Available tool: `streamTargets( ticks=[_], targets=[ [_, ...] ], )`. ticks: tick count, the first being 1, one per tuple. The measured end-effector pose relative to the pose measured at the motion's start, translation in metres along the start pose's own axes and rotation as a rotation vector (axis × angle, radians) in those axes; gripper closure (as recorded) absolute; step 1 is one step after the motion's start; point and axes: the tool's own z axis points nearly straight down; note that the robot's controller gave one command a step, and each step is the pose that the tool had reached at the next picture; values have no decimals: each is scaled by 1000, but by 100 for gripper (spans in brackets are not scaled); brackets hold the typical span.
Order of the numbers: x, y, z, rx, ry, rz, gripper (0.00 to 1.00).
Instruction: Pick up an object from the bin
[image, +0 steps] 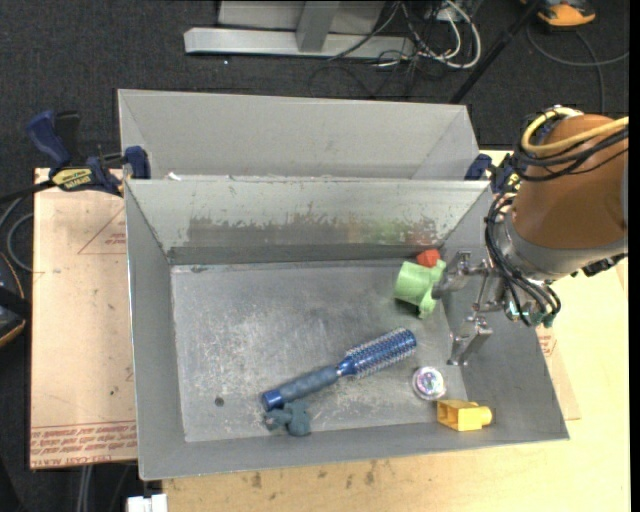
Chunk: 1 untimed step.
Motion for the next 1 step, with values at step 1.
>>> streamTargets(
  ticks=[1],
  targets=[
    [-21, 50, 110, -2, -1, -99, 0]
  ],
)
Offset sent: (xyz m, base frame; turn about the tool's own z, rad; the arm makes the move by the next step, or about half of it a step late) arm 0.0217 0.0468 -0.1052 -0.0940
